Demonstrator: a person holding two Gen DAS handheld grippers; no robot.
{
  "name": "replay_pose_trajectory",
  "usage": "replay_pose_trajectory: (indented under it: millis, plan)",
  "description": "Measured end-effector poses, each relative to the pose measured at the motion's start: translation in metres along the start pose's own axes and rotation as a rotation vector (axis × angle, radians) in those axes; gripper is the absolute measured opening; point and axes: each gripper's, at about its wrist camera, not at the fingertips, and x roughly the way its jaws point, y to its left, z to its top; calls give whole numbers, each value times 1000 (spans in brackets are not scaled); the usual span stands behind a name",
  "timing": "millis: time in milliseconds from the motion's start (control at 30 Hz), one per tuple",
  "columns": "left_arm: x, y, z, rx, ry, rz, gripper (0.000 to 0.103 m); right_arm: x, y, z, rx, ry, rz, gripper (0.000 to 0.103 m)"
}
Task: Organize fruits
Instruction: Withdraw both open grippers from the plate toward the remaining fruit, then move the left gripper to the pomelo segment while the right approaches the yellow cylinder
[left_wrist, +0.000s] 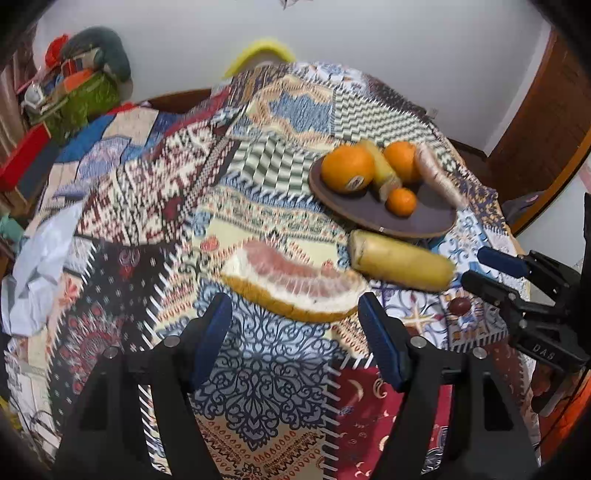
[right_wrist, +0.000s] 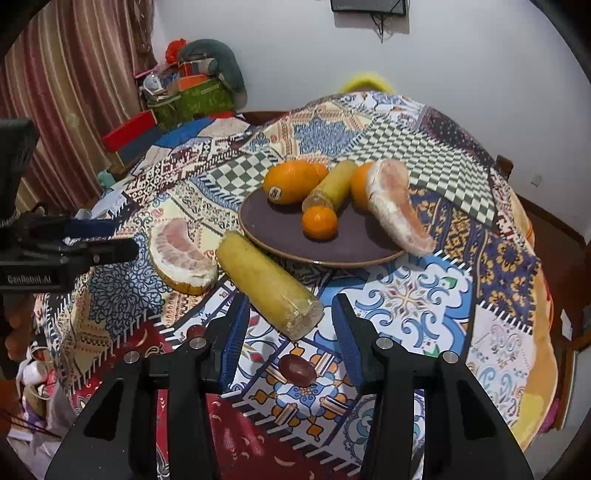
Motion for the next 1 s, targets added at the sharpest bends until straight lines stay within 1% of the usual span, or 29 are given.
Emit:
replay_pose_trajectory:
  millis: [133,267,300,367,433,500,533,567,600,667,733,867,933,1000]
  plan:
    - [18,-4,-7,-16,50,-20,71,13,1,0,-11,26,-2,43]
    - [35,-11,-9,-25,92,-24,71,26,5,3,-26,50,14,43]
    - [39,-12,-9,-30,98,-26,71,29,5,4,-32,53,12,47]
    - [45,-13,-9,-48,102,-28,71,32,6,4,-42,51,12,51]
    - [48,-14,-9,-65,94,-33,72,34,6,4,-53,50,9,52]
    - [51,-17,-7,-73,87,-29,80,36,4,4,-64,52,9,52]
    - [52,-19,-6,-79,85,-30,83,36,2,5,-66,53,11,52]
    - [54,-21,-4,-86,84,-29,87,38,1,5,-67,57,14,52]
    - [55,-23,-4,-91,78,-23,90,40,1,6,-67,63,19,52]
    - [59,-27,-1,-83,73,3,91,43,-2,7,-67,69,33,52]
    - [63,-30,0,-75,77,34,91,43,-2,7,-68,67,41,52]
    - [67,-34,3,-62,51,100,91,44,-2,7,-83,63,56,53]
    - [69,-34,2,-51,40,123,91,44,-2,7,-89,60,59,52]
    - [70,-34,1,-35,27,131,90,44,-4,7,-89,58,63,52]
